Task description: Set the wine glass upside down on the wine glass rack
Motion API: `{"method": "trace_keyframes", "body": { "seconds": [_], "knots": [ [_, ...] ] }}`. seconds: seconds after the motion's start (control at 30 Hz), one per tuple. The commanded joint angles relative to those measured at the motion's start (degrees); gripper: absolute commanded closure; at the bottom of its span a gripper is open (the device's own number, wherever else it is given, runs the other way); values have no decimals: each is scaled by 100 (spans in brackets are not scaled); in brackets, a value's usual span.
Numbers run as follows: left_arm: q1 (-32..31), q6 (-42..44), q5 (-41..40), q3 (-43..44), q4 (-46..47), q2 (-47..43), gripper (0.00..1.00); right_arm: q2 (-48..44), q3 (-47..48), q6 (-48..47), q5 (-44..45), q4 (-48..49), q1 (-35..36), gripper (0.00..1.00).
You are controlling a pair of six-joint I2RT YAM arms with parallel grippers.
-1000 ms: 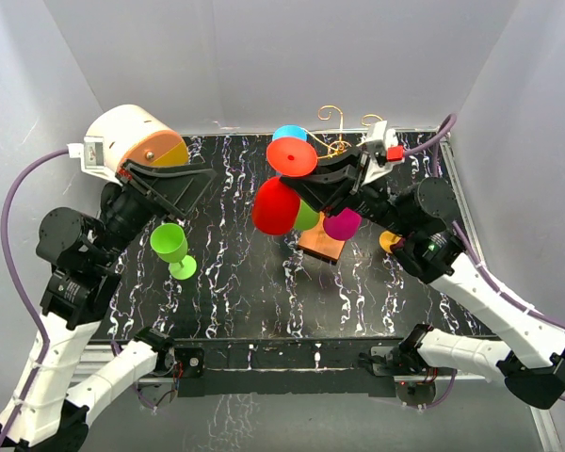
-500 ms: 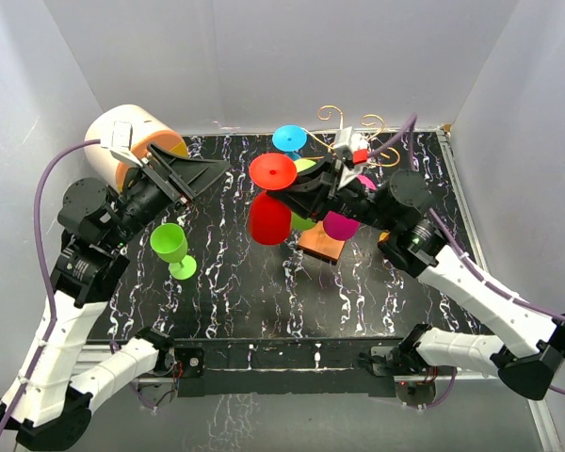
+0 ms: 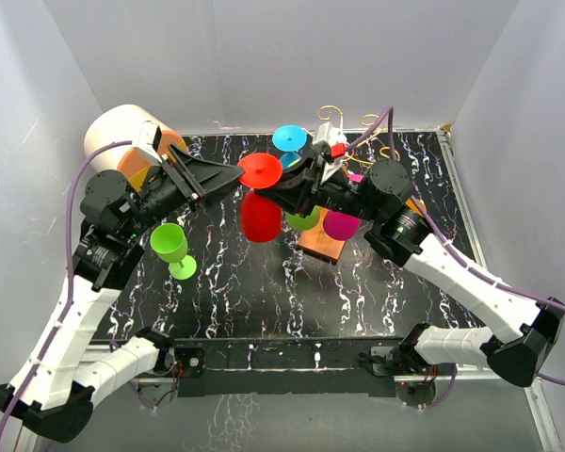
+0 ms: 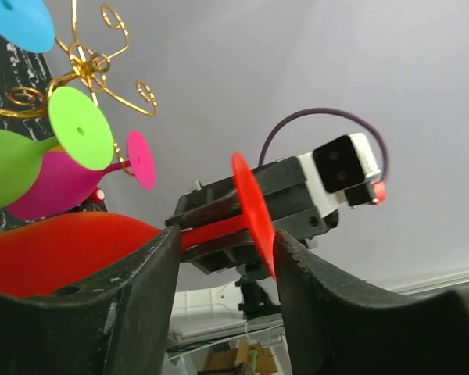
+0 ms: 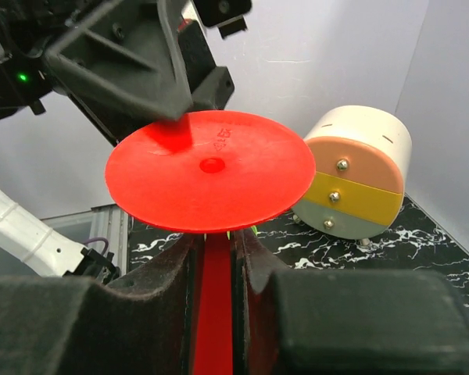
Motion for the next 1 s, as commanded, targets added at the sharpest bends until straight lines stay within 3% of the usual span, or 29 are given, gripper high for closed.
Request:
{"method": "trace_keyframes", "body": {
  "seconds": [0.0, 0.17, 0.27, 0.33, 0.43, 0.53, 0.6, 0.87, 0.97],
  "knots": [
    [-2, -558, 503, -257, 518, -15, 57, 92, 337, -95, -160, 500, 53, 100],
    [-4, -603, 516, -248, 531, -25, 77, 83, 183, -132, -110, 548, 62, 100],
    [-2, -654, 596, -253, 539, 18, 81, 92, 143, -162, -118, 565, 62, 100],
    [-2, -719, 694, -270, 552, 86, 81, 137, 157, -192, -139, 553, 63, 100],
    [-2, -711, 723, -256, 462, 149, 74, 229, 252, -291, -191, 434, 62, 100],
    [-6, -679, 685, -247, 441, 150, 62, 278, 306, -400, -207, 267, 62, 100],
    [-2, -649, 660, -232, 451, 150, 61, 282, 301, -462, -196, 205, 62, 100],
    [-1, -579, 606, -170, 363, 206, 100, 303, 296, -543, -175, 114, 62, 100],
    [2, -270, 385, -41, 97, 188, 100, 307, 293, -463, -135, 136, 62, 100]
  ]
}}
